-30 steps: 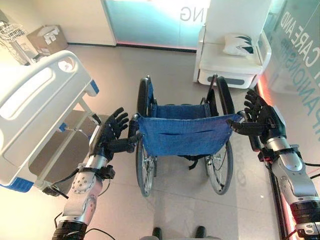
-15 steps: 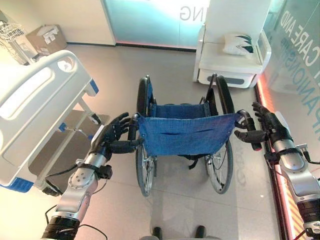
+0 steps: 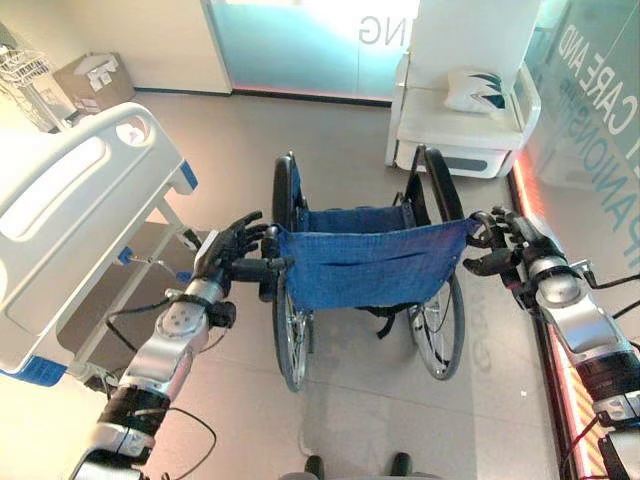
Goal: Push the wheelchair next to the bed
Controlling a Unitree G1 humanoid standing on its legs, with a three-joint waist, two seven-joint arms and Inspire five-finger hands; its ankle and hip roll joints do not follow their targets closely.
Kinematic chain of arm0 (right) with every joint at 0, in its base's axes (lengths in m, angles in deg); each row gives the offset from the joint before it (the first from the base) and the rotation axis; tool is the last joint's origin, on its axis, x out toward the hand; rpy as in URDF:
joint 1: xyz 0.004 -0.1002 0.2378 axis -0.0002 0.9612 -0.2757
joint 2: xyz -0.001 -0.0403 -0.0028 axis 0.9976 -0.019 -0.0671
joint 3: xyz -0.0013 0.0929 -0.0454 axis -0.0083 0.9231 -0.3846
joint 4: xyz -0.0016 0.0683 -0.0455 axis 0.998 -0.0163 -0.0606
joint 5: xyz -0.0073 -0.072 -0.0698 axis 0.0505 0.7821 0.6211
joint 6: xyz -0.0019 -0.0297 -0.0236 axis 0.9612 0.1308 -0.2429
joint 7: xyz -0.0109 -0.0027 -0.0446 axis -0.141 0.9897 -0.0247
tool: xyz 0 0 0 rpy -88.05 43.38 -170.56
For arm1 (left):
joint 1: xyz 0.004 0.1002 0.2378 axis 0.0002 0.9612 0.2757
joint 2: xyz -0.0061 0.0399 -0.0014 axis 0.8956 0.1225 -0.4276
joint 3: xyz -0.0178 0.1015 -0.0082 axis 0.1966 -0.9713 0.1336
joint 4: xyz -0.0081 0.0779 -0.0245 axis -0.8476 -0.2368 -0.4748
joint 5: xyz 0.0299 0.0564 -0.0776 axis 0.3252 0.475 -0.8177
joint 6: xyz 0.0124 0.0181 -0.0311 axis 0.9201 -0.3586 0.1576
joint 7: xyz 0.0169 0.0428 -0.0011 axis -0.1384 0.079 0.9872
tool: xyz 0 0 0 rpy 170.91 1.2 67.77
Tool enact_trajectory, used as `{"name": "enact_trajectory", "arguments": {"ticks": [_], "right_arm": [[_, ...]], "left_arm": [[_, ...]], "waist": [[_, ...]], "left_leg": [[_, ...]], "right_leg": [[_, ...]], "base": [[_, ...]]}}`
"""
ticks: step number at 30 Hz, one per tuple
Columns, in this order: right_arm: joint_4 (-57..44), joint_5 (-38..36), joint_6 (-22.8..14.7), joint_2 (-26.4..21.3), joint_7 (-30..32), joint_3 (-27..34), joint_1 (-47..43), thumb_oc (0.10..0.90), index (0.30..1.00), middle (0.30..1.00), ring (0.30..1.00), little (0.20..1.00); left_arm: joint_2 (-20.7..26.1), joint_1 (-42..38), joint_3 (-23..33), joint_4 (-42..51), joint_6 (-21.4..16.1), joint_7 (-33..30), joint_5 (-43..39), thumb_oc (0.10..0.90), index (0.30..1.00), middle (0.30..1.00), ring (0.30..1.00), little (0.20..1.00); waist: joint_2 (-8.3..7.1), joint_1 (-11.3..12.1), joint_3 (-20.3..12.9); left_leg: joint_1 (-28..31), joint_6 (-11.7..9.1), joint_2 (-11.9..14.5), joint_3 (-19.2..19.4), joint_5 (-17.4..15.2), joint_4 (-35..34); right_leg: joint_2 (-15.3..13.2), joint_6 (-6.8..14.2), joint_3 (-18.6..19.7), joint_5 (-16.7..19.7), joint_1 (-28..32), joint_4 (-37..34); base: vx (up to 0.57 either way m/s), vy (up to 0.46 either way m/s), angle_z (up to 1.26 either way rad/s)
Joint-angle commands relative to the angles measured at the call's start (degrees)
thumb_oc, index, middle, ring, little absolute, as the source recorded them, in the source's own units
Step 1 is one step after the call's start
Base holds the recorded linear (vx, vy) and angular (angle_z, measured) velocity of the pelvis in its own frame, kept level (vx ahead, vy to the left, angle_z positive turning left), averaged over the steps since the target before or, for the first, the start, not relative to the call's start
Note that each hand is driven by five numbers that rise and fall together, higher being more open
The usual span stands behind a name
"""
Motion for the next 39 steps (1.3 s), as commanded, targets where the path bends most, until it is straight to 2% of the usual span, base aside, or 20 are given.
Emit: {"name": "enact_trajectory", "arguments": {"ticks": [1,4,7,8,9,10,13,16,17,18,21,24,28,30,35,39], "right_arm": [[1.8,-0.5,0.7,-5.1,2.9,-3.0,-7.6,0.8,0.9,0.9,0.9,0.9],[4.3,-2.4,1.5,-5.6,2.2,-5.3,-10.9,0.8,0.9,0.9,0.9,0.9],[7.0,-3.8,1.8,-5.7,1.6,-7.6,-14.1,0.8,0.9,0.9,0.9,0.9],[8.7,-5.8,1.5,-6.0,1.5,-8.9,-16.2,0.8,0.9,0.9,0.9,0.9],[9.4,-6.7,1.4,-6.3,1.4,-9.6,-17.2,0.8,0.9,0.9,0.9,0.9],[9.5,-6.8,1.3,-6.3,1.5,-9.6,-17.3,0.8,0.9,0.9,0.9,0.9],[11.0,-8.6,1.3,-6.6,1.9,-11.6,-19.9,0.8,0.9,0.9,0.9,0.9],[11.6,-9.8,1.3,-7.0,2.2,-12.0,-20.9,0.8,0.9,0.9,0.9,0.9],[11.6,-9.8,1.3,-7.0,2.2,-12.0,-20.9,0.8,0.9,0.9,0.9,0.9],[12.1,-9.9,1.3,-6.8,2.7,-12.2,-21.4,0.8,0.9,0.9,0.9,0.9],[13.3,-11.0,1.0,-6.9,3.4,-13.2,-23.3,0.8,0.9,0.9,0.9,0.9],[14.0,-11.8,1.2,-6.5,3.4,-14.6,-25.4,0.8,0.9,0.9,0.9,0.9],[14.6,-11.9,1.4,-5.7,3.0,-16.1,-27.6,0.8,0.9,0.9,0.9,0.9],[14.6,-12.3,1.7,-5.6,3.3,-16.8,-28.7,0.8,0.9,0.9,0.9,0.9],[15.0,-13.4,3.0,-5.4,3.8,-18.3,-31.1,0.8,0.9,0.9,0.9,0.9],[15.9,-13.9,3.1,-5.3,4.5,-18.9,-32.1,0.8,0.9,0.9,0.9,0.9]], "left_arm": [[4.3,-9.7,-1.1,-4.6,1.5,0.4,4.2,0.8,0.9,0.9,0.9,0.9],[5.2,-12.7,-3.4,-8.9,5.5,0.9,6.4,0.8,0.9,0.9,0.9,0.9],[5.9,-16.1,-6.7,-14.7,7.8,1.4,9.5,0.8,0.9,0.9,0.9,0.9],[6.1,-18.2,-8.6,-18.5,11.8,2.4,12.2,0.8,0.9,0.9,0.9,0.9],[6.0,-19.1,-9.6,-20.6,13.9,2.6,13.5,0.8,0.9,0.9,0.9,0.9],[6.0,-19.2,-9.7,-20.7,13.9,2.6,13.5,0.8,0.9,0.9,0.9,0.9],[5.6,-21.3,-11.2,-27.0,19.1,3.4,15.9,0.8,0.9,0.9,0.9,0.9],[5.6,-22.7,-11.9,-29.8,22.2,4.3,16.1,0.8,0.9,0.9,0.9,0.9],[5.6,-22.7,-11.9,-29.8,22.2,4.3,16.1,0.8,0.9,0.9,0.9,0.9],[5.4,-24.0,-13.0,-31.9,24.4,5.7,21.0,0.8,0.9,0.9,0.9,0.9],[4.7,-26.4,-15.6,-35.5,28.3,8.9,26.8,0.8,0.9,0.9,0.9,0.9],[4.0,-28.1,-17.3,-38.0,30.1,10.4,28.4,0.8,0.9,0.9,0.9,0.9],[3.4,-30.9,-19.5,-39.2,29.8,16.2,34.2,0.8,0.9,0.9,0.9,0.9],[2.9,-33.1,-22.2,-38.8,27.0,20.7,39.6,0.8,0.9,0.9,0.9,0.9],[3.1,-38.5,-27.9,-35.5,20.5,26.6,47.5,0.8,0.9,0.9,0.9,0.9],[3.9,-42.0,-30.2,-33.1,18.3,28.6,50.5,0.8,0.9,0.9,0.9,0.9]], "waist": [[-0.97,-1.0,-1.6],[-0.87,-0.9,-1.6],[-0.97,-0.9,-1.7],[-1.12,-0.8,-1.7],[-1.19,-0.8,-1.7],[-1.18,-0.8,-1.6],[-1.33,-0.8,-1.5],[-1.48,-0.9,-1.2],[-1.48,-0.9,-1.2],[-1.63,-1.0,-1.1],[-1.81,-1.1,-0.9],[-1.91,-1.2,-0.7],[-1.94,-1.2,-0.3],[-1.88,-1.2,0.0],[-1.68,-1.4,0.4],[-1.48,-1.3,0.6]], "left_leg": [[-0.9,1.1,-2.1,2.8,-1.9,0.6],[-1.0,1.0,-2.1,2.8,-1.8,0.7],[-1.0,1.1,-2.2,2.7,-1.9,0.8],[-1.2,1.2,-2.3,2.5,-1.9,0.9],[-1.2,1.2,-2.4,2.5,-1.9,1.0],[-1.2,1.2,-2.4,2.5,-1.9,1.0],[-1.6,1.1,-2.5,2.0,-1.8,1.1],[-1.7,1.3,-2.5,1.9,-1.8,1.2],[-1.7,1.3,-2.5,1.9,-1.8,1.2],[-1.8,1.2,-2.5,1.7,-1.9,1.2],[-2.2,1.2,-2.6,1.5,-1.7,1.3],[-2.6,1.1,-2.6,1.4,-1.6,1.4],[-3.1,1.0,-2.6,1.4,-1.5,1.6],[-3.3,0.9,-2.6,1.5,-1.5,1.7],[-3.8,0.7,-2.6,1.4,-1.1,1.6],[-3.7,0.6,-2.7,1.3,-1.0,1.3]], "right_leg": [[1.9,-0.2,0.6,-3.9,0.3,3.9],[1.9,-0.2,0.6,-3.9,0.4,3.8],[2.0,-0.2,0.6,-3.8,0.4,3.6],[2.0,-0.3,0.7,-3.7,0.4,3.5],[2.0,-0.2,0.7,-3.6,0.4,3.5],[2.0,-0.2,0.7,-3.6,0.4,3.5],[2.1,-0.2,0.9,-3.5,0.3,3.4],[2.0,-0.2,1.1,-3.5,0.2,3.4],[2.0,-0.2,1.1,-3.5,0.2,3.4],[2.0,-0.2,1.1,-3.5,0.2,3.4],[2.0,-0.2,1.0,-3.4,0.0,3.2],[2.0,-0.3,1.1,-3.4,-0.2,3.1],[1.9,-0.2,1.0,-3.3,-0.4,3.1],[1.8,-0.2,0.9,-3.3,-0.4,3.0],[1.8,-0.2,0.8,-3.0,-0.6,2.8],[1.8,-0.1,0.6,-2.7,-0.5,2.5]], "base": [[0.0,0.0,0.0],[-0.03,-0.004,-0.01],[0.0,0.0,0.0],[0.0,0.0,0.0],[0.0,0.0,0.0],[0.0,0.0,0.0],[0.0,0.0,0.0],[0.0,0.0,0.0],[0.0,0.0,0.0],[0.0,0.0,0.0],[-0.04,-0.019,0.03],[-0.04,-0.013,0.01],[-0.03,-0.013,0.01],[-0.02,-0.01,0.0],[-0.01,-0.007,0.01],[0.0,0.0,0.0]]}}
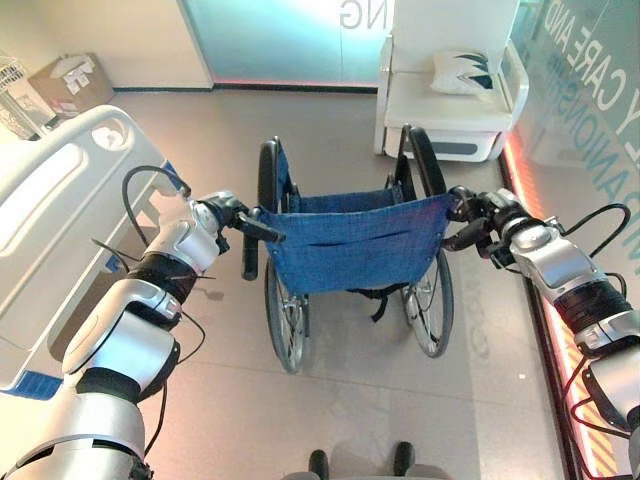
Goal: Push the wheelchair next to the bed
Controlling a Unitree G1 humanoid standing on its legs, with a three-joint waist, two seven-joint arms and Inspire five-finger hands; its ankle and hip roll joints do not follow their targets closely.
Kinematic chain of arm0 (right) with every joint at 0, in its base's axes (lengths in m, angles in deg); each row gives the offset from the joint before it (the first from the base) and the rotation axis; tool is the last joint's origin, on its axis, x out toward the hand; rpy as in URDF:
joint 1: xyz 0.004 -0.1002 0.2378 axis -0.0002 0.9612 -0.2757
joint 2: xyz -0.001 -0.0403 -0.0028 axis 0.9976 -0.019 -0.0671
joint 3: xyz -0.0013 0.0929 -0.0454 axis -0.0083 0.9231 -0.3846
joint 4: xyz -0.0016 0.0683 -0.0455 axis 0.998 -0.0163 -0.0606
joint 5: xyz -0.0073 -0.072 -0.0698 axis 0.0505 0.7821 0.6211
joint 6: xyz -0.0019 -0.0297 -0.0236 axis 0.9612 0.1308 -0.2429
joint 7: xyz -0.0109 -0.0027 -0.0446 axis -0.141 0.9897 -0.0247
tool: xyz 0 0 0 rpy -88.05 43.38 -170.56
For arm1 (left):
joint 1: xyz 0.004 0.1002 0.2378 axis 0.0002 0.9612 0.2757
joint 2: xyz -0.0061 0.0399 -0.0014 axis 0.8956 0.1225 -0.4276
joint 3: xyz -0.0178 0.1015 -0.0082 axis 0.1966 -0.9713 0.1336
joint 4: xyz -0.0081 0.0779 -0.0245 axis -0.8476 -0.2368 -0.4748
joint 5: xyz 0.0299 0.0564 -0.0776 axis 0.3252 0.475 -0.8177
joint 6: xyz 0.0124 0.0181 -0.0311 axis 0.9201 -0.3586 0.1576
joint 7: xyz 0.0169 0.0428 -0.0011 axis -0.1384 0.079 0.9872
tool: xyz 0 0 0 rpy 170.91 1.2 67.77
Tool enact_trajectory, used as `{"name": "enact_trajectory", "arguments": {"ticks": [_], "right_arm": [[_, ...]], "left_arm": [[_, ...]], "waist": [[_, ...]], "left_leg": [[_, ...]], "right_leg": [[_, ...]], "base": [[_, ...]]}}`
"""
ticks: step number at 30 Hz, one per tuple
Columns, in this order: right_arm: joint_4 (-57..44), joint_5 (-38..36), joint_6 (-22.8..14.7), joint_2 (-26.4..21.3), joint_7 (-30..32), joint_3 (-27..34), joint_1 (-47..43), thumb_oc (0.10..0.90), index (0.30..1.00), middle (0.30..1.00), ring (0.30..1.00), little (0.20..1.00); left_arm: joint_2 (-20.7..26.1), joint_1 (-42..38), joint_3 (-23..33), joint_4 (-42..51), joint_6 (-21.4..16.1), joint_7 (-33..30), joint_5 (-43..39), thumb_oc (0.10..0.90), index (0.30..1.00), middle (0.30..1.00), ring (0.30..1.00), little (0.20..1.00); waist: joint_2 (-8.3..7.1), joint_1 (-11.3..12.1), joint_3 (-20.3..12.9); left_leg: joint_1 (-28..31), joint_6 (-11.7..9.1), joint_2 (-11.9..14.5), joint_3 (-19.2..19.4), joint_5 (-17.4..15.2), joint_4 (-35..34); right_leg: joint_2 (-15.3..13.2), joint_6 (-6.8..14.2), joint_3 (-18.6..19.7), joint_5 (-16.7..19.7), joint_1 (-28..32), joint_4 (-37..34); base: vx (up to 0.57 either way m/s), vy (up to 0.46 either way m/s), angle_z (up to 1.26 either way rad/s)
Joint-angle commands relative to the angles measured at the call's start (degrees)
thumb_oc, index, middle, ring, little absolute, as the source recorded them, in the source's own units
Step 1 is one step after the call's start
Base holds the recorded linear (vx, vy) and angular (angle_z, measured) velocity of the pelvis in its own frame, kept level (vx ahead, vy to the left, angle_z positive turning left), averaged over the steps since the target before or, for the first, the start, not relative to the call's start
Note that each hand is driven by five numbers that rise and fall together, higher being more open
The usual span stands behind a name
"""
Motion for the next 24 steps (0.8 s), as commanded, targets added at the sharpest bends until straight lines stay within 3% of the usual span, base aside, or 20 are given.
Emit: {"name": "enact_trajectory", "arguments": {"ticks": [1,7,13,19,23,24], "right_arm": [[1.8,-0.7,-1.7,-4.9,4.9,-2.4,-10.7,0.8,0.9,0.9,0.9,0.9],[3.3,-2.7,-2.0,-4.4,6.3,-3.2,-12.0,0.8,0.9,0.9,0.9,0.9],[5.1,-5.2,-1.7,-2.6,7.9,-3.9,-13.3,0.8,0.9,0.9,0.9,0.9],[7.9,-0.8,1.9,-1.8,8.6,-6.5,-16.1,0.8,0.9,0.9,0.9,0.9],[9.6,4.2,4.7,-1.7,5.0,-7.6,-17.5,0.8,0.9,0.9,0.9,0.9],[11.1,7.7,7.1,-1.5,1.4,-8.5,-18.4,0.8,0.9,0.9,0.9,0.9]], "left_arm": [[5.1,-3.8,-5.6,-2.8,-2.3,2.7,7.5,0.8,0.9,0.9,0.9,0.9],[4.8,-6.9,-7.4,-1.7,-3.1,7.7,5.9,0.8,0.9,0.9,0.9,0.9],[2.7,-7.8,-8.2,-3.2,0.0,13.8,5.5,0.8,0.9,0.9,0.9,0.9],[1.6,-7.6,-9.1,-6.2,3.7,19.1,6.1,0.8,0.9,0.9,0.9,0.9],[1.2,-7.2,-9.2,-7.7,3.9,20.7,7.7,0.8,0.9,0.9,0.9,0.9],[0.8,-7.2,-9.5,-8.6,3.5,21.6,8.9,0.8,0.9,0.9,0.9,0.9]], "waist": [[-3.28,1.5,-0.5],[-3.03,1.5,-0.8],[-3.01,1.4,-1.2],[-3.18,1.7,-1.4],[-3.3,1.9,-1.8],[-3.4,2.0,-1.9]], "left_leg": [[-2.2,1.0,-2.9,1.7,-1.2,0.9],[-2.1,1.1,-3.1,1.3,-1.1,0.7],[-1.8,1.2,-3.1,1.1,-1.2,0.5],[-1.7,1.2,-3.1,1.2,-1.2,0.5],[-1.7,1.0,-3.1,1.3,-1.1,0.3],[-1.7,1.0,-3.0,1.3,-1.0,0.3]], "right_leg": [[1.5,0.0,0.4,-2.7,0.6,2.5],[1.4,0.0,0.2,-2.6,0.9,2.2],[1.5,-0.1,0.0,-2.8,1.2,2.0],[1.5,-0.1,-0.2,-2.8,1.5,1.6],[1.5,0.0,-0.5,-2.7,1.7,1.3],[1.4,0.0,-0.7,-2.8,1.7,1.2]], "base": [[0.0,0.0,0.0],[0.0,0.0,0.0],[0.0,0.0,0.0],[0.0,0.0,0.0],[0.0,0.0,0.0],[0.0,0.0,0.0]]}}
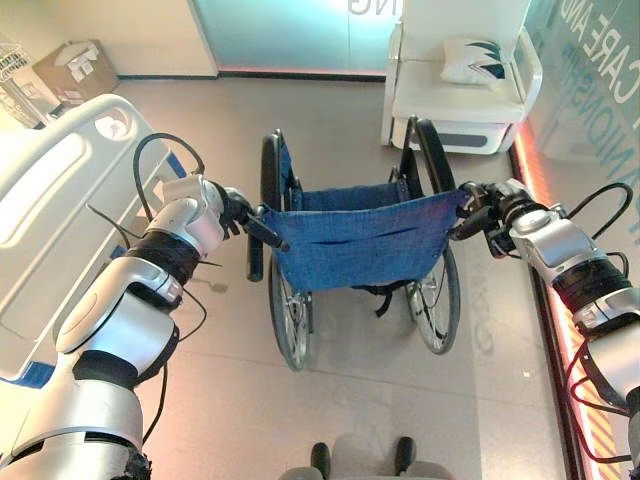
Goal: Push the wheelchair next to the bed
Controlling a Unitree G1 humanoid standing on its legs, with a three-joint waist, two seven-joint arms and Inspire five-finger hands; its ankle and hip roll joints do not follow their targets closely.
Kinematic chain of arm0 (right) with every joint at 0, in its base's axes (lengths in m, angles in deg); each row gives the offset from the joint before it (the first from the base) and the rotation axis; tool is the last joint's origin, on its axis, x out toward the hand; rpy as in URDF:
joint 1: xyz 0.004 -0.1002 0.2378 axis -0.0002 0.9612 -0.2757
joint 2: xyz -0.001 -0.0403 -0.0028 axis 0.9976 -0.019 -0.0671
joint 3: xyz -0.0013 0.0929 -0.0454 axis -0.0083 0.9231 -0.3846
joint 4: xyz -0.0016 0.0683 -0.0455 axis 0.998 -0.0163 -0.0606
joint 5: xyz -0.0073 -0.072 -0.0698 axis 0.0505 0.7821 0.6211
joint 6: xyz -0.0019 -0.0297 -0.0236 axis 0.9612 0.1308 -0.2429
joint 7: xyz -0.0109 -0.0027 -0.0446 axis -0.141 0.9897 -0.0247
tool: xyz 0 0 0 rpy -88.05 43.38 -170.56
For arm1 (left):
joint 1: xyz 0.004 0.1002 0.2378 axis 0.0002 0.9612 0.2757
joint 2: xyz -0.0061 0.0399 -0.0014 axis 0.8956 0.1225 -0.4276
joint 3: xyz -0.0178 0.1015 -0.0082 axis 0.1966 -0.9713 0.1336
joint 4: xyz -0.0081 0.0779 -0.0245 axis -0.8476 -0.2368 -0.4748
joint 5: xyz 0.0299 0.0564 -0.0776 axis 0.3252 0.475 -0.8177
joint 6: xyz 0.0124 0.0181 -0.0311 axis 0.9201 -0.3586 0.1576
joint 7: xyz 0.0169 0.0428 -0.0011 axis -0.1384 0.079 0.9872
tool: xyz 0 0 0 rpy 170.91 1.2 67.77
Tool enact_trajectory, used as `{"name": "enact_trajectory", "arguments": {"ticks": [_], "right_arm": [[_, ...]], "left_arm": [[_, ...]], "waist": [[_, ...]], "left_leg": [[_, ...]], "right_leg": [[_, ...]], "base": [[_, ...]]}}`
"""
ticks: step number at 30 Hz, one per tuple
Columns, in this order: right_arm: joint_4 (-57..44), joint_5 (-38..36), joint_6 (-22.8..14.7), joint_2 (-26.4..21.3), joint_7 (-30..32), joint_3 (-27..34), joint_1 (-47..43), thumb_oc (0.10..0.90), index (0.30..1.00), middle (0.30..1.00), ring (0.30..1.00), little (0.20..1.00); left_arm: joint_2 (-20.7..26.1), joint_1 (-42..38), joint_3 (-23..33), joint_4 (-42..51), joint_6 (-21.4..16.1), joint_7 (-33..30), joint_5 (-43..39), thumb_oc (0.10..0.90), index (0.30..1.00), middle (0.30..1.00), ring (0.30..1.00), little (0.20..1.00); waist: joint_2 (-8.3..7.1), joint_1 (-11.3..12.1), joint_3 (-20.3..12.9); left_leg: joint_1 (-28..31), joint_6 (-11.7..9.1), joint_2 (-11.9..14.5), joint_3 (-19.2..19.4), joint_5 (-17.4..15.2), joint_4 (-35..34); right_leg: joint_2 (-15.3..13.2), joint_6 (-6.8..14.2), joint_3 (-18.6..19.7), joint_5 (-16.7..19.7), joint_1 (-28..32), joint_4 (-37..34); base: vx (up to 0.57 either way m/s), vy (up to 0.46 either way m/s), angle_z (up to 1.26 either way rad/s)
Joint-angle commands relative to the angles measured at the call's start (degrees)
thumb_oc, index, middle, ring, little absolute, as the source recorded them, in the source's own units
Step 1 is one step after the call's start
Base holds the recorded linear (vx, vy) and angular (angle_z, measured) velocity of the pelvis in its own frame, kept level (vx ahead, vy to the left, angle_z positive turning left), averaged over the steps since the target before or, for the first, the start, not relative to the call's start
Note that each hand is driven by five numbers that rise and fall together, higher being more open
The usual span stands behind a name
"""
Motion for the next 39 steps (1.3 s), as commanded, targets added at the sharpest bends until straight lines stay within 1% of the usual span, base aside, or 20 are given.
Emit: {"name": "enact_trajectory", "arguments": {"ticks": [1,2,5,9,16,17,18,19,21,22,25,26,27,28,30,32,36,39], "right_arm": [[5.4,12.3,1.7,-1.8,-3.2,-2.3,-10.0,0.8,0.9,0.9,0.9,0.9],[5.7,12.7,1.9,-1.7,-3.7,-2.4,-10.1,0.8,0.9,0.9,0.9,0.9],[9.2,17.2,3.3,-0.9,-9.6,-4.1,-10.9,0.8,0.9,0.9,0.9,0.9],[12.6,20.6,4.2,0.5,-14.3,-5.6,-11.5,0.8,0.9,0.9,0.9,0.9],[13.8,18.7,5.3,2.7,-16.0,-5.6,-10.8,0.8,0.9,0.9,0.9,0.9],[13.7,18.9,5.6,2.9,-16.6,-5.7,-10.6,0.8,0.9,0.9,0.9,0.9],[13.5,19.3,5.8,3.2,-17.4,-5.6,-10.3,0.8,0.9,0.9,0.9,0.9],[13.4,19.4,5.9,3.2,-17.5,-5.5,-10.3,0.8,0.9,0.9,0.9,0.9],[13.4,18.5,5.6,3.6,-17.4,-5.4,-9.6,0.8,0.9,0.9,0.9,0.9],[13.3,18.0,5.4,3.6,-17.4,-5.3,-9.5,0.8,0.9,0.9,0.9,0.9],[12.4,14.9,5.1,4.1,-17.4,-4.9,-8.7,0.8,0.9,0.9,0.9,0.9],[12.1,13.8,4.8,4.3,-17.0,-4.7,-8.4,0.717,0.775,0.775,0.775,0.775],[11.3,11.2,4.1,4.4,-15.6,-4.4,-8.0,0.4,0.3,0.3,0.3,0.3],[11.0,10.3,3.8,4.5,-14.7,-4.2,-7.8,0.4,0.3,0.3,0.3,0.3],[8.8,4.3,2.2,4.9,-10.2,-2.9,-6.9,0.4,0.3,0.3,0.3,0.3],[7.4,2.9,1.9,5.0,-8.9,-2.0,-6.2,0.4,0.3,0.3,0.3,0.3],[-1.1,-2.9,3.3,3.6,-4.0,0.2,-3.4,0.4,0.3,0.3,0.3,0.3],[-5.0,-3.0,3.6,1.8,-4.4,2.5,-0.9,0.4,0.3,0.3,0.3,0.3]], "left_arm": [[0.3,-0.9,-5.9,-7.7,0.3,4.5,6.5,0.8,0.9,0.9,0.9,0.9],[0.3,-0.8,-6.0,-7.8,0.2,4.7,6.7,0.8,0.9,0.9,0.9,0.9],[-0.6,-0.7,-6.7,-9.1,-1.0,5.5,9.4,0.8,0.9,0.9,0.9,0.9],[-1.8,-0.9,-7.8,-10.4,-2.2,6.5,10.7,0.8,0.9,0.9,0.9,0.9],[-3.5,0.0,-8.2,-10.2,-0.3,9.8,12.1,0.8,0.9,0.9,0.9,0.9],[-3.7,0.3,-8.0,-10.1,-0.2,9.9,12.4,0.759,0.839,0.839,0.839,0.839],[-3.9,0.8,-7.8,-9.9,-0.1,10.0,12.7,0.689,0.733,0.733,0.733,0.733],[-4.0,0.9,-7.8,-9.8,-0.1,10.1,12.7,0.645,0.667,0.667,0.667,0.667],[-4.3,1.8,-7.4,-9.3,-0.2,10.2,13.0,0.524,0.486,0.486,0.486,0.486],[-4.5,2.1,-7.2,-9.1,-0.3,10.1,13.3,0.4,0.3,0.3,0.3,0.3],[-4.7,2.8,-6.9,-8.1,-0.3,9.6,12.8,0.4,0.3,0.3,0.3,0.3],[-4.8,3.0,-6.8,-7.6,0.1,9.1,12.2,0.4,0.3,0.3,0.3,0.3],[-4.9,3.6,-6.3,-7.0,0.5,7.8,11.3,0.4,0.3,0.3,0.3,0.3],[-4.9,3.7,-6.1,-6.9,0.5,7.5,11.2,0.4,0.3,0.3,0.3,0.3],[-5.2,5.0,-4.5,-5.6,1.7,4.6,9.2,0.4,0.3,0.3,0.3,0.3],[-5.2,5.6,-3.8,-4.7,2.4,3.2,8.7,0.4,0.3,0.3,0.3,0.3],[-3.5,8.4,-2.1,0.5,5.4,-0.3,6.0,0.4,0.3,0.3,0.3,0.3],[-2.1,11.2,-0.9,3.3,5.5,-2.0,5.3,0.4,0.3,0.3,0.3,0.3]], "waist": [[-3.3,1.5,-2.9],[-3.31,1.5,-3.0],[-3.39,1.7,-3.2],[-3.52,2.0,-3.4],[-3.6,2.1,-3.4],[-3.61,2.1,-3.4],[-3.58,2.1,-3.4],[-3.57,2.1,-3.5],[-3.57,2.1,-3.5],[-3.55,2.0,-3.5],[-3.46,2.0,-3.4],[-3.45,2.0,-3.4],[-3.44,2.0,-3.3],[-3.45,2.0,-3.3],[-3.38,2.0,-3.3],[-3.33,2.0,-3.3],[-3.24,1.8,-2.9],[-3.11,1.6,-2.6]], "left_leg": [[-1.8,1.0,-3.0,1.5,-1.0,0.5],[-1.8,1.0,-3.0,1.5,-1.1,0.5],[-1.8,0.9,-2.9,1.7,-1.0,0.5],[-1.7,0.8,-2.7,1.8,-1.0,0.4],[-1.7,0.7,-2.7,1.9,-0.9,0.5],[-1.7,0.6,-2.7,1.9,-0.9,0.5],[-1.6,0.6,-2.7,2.0,-0.9,0.5],[-1.6,0.6,-2.7,2.0,-0.9,0.5],[-1.5,0.5,-2.7,2.0,-0.8,0.5],[-1.5,0.5,-2.7,2.1,-0.8,0.4],[-1.5,0.5,-2.7,2.2,-0.7,0.5],[-1.4,0.5,-2.6,2.3,-0.7,0.6],[-1.3,0.5,-2.6,2.3,-0.7,0.6],[-1.3,0.5,-2.7,2.3,-0.7,0.5],[-1.4,0.5,-2.7,2.2,-0.7,0.6],[-1.4,0.5,-2.7,2.0,-0.7,0.6],[-1.6,0.4,-2.7,1.9,-0.6,0.6],[-1.5,0.5,-2.8,1.8,-0.8,0.6]], "right_leg": [[1.4,0.1,-0.4,-2.7,1.4,1.3],[1.4,0.1,-0.4,-2.8,1.4,1.3],[1.3,0.1,-0.6,-2.8,1.5,1.2],[1.2,0.1,-0.9,-2.8,1.7,1.1],[1.2,0.1,-0.7,-2.8,1.6,1.3],[1.2,0.0,-0.7,-2.7,1.6,1.4],[1.2,0.0,-0.7,-2.7,1.6,1.3],[1.2,0.0,-0.6,-2.7,1.6,1.3],[1.2,0.0,-0.6,-2.7,1.7,1.3],[1.2,0.0,-0.6,-2.7,1.7,1.3],[1.2,-0.1,-0.6,-2.7,1.7,1.5],[1.2,-0.1,-0.6,-2.7,1.7,1.5],[1.2,-0.2,-0.6,-2.7,1.8,1.5],[1.2,-0.2,-0.5,-2.7,1.8,1.5],[1.3,-0.2,-0.3,-2.8,1.8,1.6],[1.3,-0.2,-0.3,-2.8,1.8,1.6],[1.2,-0.2,-0.2,-2.7,1.4,1.8],[1.2,-0.2,0.0,-2.7,1.4,1.9]], "base": [[0.0,0.001,0.05],[0.0,0.002,0.11],[0.0,0.004,0.05],[0.0,0.0,0.0],[0.0,0.0,0.0],[0.0,0.0,0.0],[0.0,0.0,0.0],[0.0,0.0,0.0],[0.0,0.0,0.0],[0.0,0.0,0.0],[0.0,0.0,0.0],[0.0,0.0,0.0],[0.0,0.0,0.0],[0.0,0.0,0.0],[0.0,0.0,0.0],[0.0,0.0,0.0],[0.0,0.0,0.0],[0.0,0.0,0.0]]}}
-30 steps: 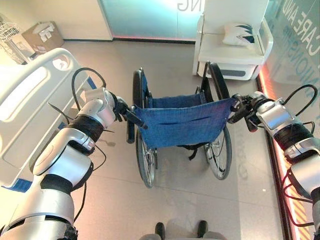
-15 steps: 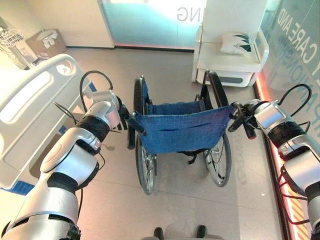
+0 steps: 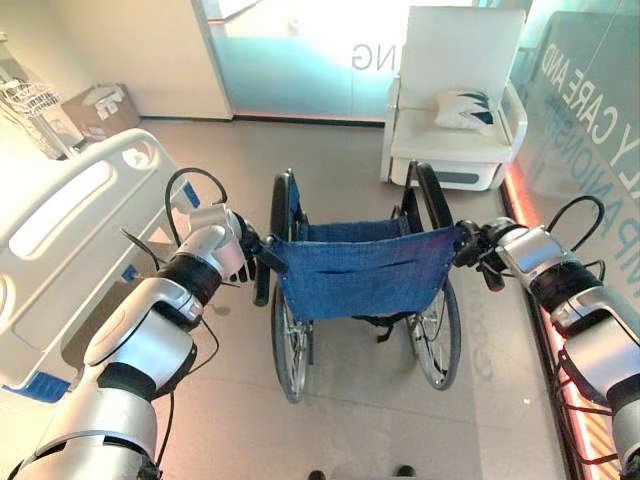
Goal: Push the wheelchair next to the bed
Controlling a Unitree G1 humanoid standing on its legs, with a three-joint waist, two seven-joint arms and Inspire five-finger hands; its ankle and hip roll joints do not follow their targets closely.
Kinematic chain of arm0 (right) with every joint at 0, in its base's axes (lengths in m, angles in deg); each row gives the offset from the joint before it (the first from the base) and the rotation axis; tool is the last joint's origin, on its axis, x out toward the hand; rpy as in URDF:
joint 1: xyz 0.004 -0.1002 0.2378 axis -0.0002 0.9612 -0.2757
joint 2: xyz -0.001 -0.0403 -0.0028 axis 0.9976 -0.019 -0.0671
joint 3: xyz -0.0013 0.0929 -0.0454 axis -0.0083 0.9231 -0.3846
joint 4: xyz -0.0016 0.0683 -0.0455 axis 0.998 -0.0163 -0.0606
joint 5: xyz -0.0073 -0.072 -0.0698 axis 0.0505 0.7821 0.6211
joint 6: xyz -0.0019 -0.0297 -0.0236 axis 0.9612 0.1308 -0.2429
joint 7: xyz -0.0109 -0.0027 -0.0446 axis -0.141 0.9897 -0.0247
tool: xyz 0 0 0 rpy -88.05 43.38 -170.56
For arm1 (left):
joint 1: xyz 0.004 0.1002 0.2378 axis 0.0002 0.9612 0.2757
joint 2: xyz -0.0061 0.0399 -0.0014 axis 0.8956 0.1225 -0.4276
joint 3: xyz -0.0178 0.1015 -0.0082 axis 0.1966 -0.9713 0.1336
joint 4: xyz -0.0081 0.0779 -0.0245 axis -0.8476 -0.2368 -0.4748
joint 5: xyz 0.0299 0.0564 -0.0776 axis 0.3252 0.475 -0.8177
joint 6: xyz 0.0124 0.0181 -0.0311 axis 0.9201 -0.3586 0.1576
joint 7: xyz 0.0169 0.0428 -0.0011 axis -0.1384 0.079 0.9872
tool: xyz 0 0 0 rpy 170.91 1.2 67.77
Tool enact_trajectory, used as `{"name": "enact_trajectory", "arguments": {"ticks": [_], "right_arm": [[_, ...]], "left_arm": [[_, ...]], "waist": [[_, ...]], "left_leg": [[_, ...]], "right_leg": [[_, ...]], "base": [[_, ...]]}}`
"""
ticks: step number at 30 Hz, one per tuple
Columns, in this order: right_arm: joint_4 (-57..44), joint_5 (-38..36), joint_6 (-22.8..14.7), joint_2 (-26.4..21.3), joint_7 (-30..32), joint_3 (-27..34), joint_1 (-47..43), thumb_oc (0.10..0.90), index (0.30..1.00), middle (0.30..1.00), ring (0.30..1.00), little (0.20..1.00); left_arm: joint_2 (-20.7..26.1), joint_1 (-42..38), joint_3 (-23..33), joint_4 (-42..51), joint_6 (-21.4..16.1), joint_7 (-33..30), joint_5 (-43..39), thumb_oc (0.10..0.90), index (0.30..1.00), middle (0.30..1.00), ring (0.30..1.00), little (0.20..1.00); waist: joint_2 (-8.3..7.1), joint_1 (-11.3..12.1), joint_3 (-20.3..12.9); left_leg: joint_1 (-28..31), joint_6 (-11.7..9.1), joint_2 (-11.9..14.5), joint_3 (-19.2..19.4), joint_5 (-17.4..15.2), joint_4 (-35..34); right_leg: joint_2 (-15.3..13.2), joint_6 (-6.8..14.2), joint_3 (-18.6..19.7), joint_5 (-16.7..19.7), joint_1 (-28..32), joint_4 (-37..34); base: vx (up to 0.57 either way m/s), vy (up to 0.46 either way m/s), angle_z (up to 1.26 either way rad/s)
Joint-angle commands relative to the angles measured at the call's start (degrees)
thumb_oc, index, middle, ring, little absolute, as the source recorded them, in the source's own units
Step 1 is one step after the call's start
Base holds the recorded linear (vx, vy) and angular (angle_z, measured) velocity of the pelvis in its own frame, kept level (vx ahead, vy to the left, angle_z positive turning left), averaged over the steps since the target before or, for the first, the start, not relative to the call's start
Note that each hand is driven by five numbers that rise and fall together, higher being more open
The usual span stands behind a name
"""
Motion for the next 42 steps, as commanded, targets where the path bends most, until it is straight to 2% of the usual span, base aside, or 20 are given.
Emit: {"name": "enact_trajectory", "arguments": {"ticks": [1,7,11,12,13,15,16,21,25,30,36,38,40,41,42], "right_arm": [[-7.7,-4.0,-4.9,-2.3,-1.3,4.9,-3.4,0.4,0.3,0.3,0.3,0.3],[-8.7,-5.6,-7.6,-2.8,0.2,6.8,-2.1,0.4,0.3,0.3,0.3,0.3],[-9.7,-5.3,-10.5,-1.7,-0.1,7.6,-1.5,0.4,0.3,0.3,0.3,0.3],[-10.5,-6.0,-10.7,-1.2,-0.4,7.7,-1.0,0.4,0.3,0.3,0.3,0.3],[-10.9,-3.0,-11.3,-1.0,-0.4,8.0,0.1,0.4,0.3,0.3,0.3,0.3],[-10.9,-0.3,-11.8,-1.0,-1.7,8.2,0.8,0.4,0.3,0.3,0.3,0.3],[-10.6,4.1,-12.1,-1.0,-3.1,7.9,2.0,0.4,0.3,0.3,0.3,0.3],[-5.8,7.8,-9.7,-0.7,-6.5,5.7,1.9,0.4,0.3,0.3,0.3,0.3],[-2.0,11.3,-11.7,-0.1,-8.9,3.7,-1.0,0.4,0.3,0.3,0.3,0.3],[-0.3,13.2,-12.0,1.3,-6.4,2.3,-4.4,0.4,0.3,0.3,0.3,0.3],[2.0,13.3,-13.5,3.6,-2.4,2.1,-6.7,0.4,0.3,0.3,0.3,0.3],[2.7,12.1,-14.1,4.2,-1.8,2.2,-7.1,0.4,0.3,0.3,0.3,0.3],[4.1,12.1,-15.8,5.8,0.2,2.0,-8.1,0.4,0.3,0.3,0.3,0.3],[4.4,11.5,-16.5,5.9,0.5,1.9,-8.5,0.4,0.3,0.3,0.3,0.3],[4.4,11.4,-16.8,5.9,0.6,2.0,-8.6,0.4,0.3,0.3,0.3,0.3]], "left_arm": [[2.0,4.3,-2.3,-1.6,-0.7,-3.7,0.2,0.4,0.3,0.3,0.3,0.3],[0.3,8.6,-1.3,-1.6,-3.6,-8.1,-1.8,0.4,0.3,0.3,0.3,0.3],[-2.8,12.2,-0.1,-1.5,-5.4,-15.8,-6.2,0.4,0.3,0.3,0.3,0.3],[-3.5,13.4,0.4,-1.3,-6.1,-19.6,-8.9,0.4,0.3,0.3,0.3,0.3],[-4.1,14.8,1.6,-0.8,-6.5,-23.7,-12.2,0.4,0.3,0.3,0.3,0.3],[-4.4,15.6,2.3,-0.4,-7.0,-27.3,-14.7,0.4,0.3,0.3,0.3,0.3],[-4.4,17.1,3.7,0.1,-7.9,-32.1,-18.7,0.4,0.3,0.3,0.3,0.3],[-3.3,16.7,6.7,-0.7,-12.8,-40.2,-24.6,0.4,0.3,0.3,0.3,0.3],[-2.1,14.4,7.6,-0.8,-14.3,-41.8,-28.0,0.4,0.3,0.3,0.3,0.3],[-2.5,11.8,7.5,-1.9,-13.8,-41.3,-32.1,0.4,0.3,0.3,0.3,0.3],[-4.6,9.5,5.3,-4.4,-13.2,-36.8,-28.6,0.4,0.3,0.3,0.3,0.3],[-4.8,8.7,4.4,-5.0,-12.9,-35.7,-27.8,0.4,0.3,0.3,0.3,0.3],[-5.2,6.7,3.2,-5.7,-12.0,-35.0,-26.8,0.4,0.3,0.3,0.3,0.3],[-5.0,5.7,2.7,-5.9,-11.9,-34.5,-26.7,0.4,0.3,0.3,0.3,0.3],[-4.8,5.5,2.6,-6.0,-12.0,-34.3,-26.5,0.4,0.3,0.3,0.3,0.3]], "waist": [[-2.68,1.2,2.7],[-2.6,1.0,3.0],[-2.59,0.9,3.0],[-2.56,0.9,3.0],[-2.53,0.9,3.0],[-2.48,1.0,3.0],[-2.39,1.2,3.0],[-2.49,2.2,2.9],[-2.68,3.0,2.9],[-2.79,3.3,2.9],[-2.44,3.4,3.6],[-2.25,3.4,4.1],[-1.77,3.6,5.3],[-1.45,3.5,5.9],[-1.44,3.5,6.1]], "left_leg": [[-1.8,0.7,-2.8,1.7,-0.9,-0.3],[-1.5,0.8,-2.8,1.9,-1.0,-0.2],[-1.3,0.9,-2.8,1.8,-1.1,-0.1],[-1.3,0.8,-2.8,1.8,-1.1,-0.1],[-1.3,0.7,-2.8,1.9,-1.1,0.1],[-1.4,0.8,-2.8,1.9,-1.1,0.1],[-1.5,0.8,-2.8,1.9,-1.1,0.2],[-1.3,0.7,-2.8,2.1,-1.2,0.6],[-1.1,0.6,-2.8,1.9,-1.6,1.2],[-0.9,1.0,-3.2,1.4,-2.3,2.0],[-1.0,2.7,-4.2,1.4,-3.8,3.6],[-1.2,3.2,-4.3,1.6,-4.2,4.2],[-2.6,4.6,-4.7,1.9,-5.0,6.3],[-3.3,5.2,-4.7,2.1,-5.1,7.1],[-3.6,5.3,-4.7,2.2,-5.1,7.2]], "right_leg": [[1.3,-0.1,0.7,-2.6,0.4,1.8],[1.4,-0.3,0.9,-2.7,0.7,1.9],[1.5,-0.5,1.2,-3.0,0.7,2.0],[1.6,-0.5,1.3,-3.0,0.8,1.9],[1.6,-0.6,1.4,-3.1,0.7,2.0],[1.5,-0.6,1.4,-3.2,0.7,2.1],[1.5,-0.7,1.5,-3.2,0.6,2.2],[1.2,-0.8,0.5,-3.3,1.0,2.5],[1.0,-0.8,-0.1,-3.5,1.4,2.8],[0.8,-0.8,0.0,-3.7,1.5,3.4],[-0.6,-0.1,1.0,-4.3,0.3,6.8],[-1.2,0.1,1.5,-4.8,-0.6,8.7],[-2.4,0.3,2.2,-6.5,-2.5,14.9],[-3.0,0.7,2.6,-6.0,-4.2,19.6],[-3.3,0.9,2.9,-6.0,-5.0,20.9]], "base": [[0.0,0.0,0.0],[0.0,0.0,0.0],[0.0,0.0,0.0],[0.0,0.0,0.0],[0.0,0.0,0.0],[0.0,0.0,0.0],[0.0,0.0,0.0],[0.02,0.008,0.01],[0.06,0.017,0.02],[0.06,0.054,0.02],[0.08,0.119,0.01],[0.06,0.112,-0.04],[0.04,0.146,-0.14],[0.0,0.109,-0.18],[0.03,0.161,-0.17]]}}
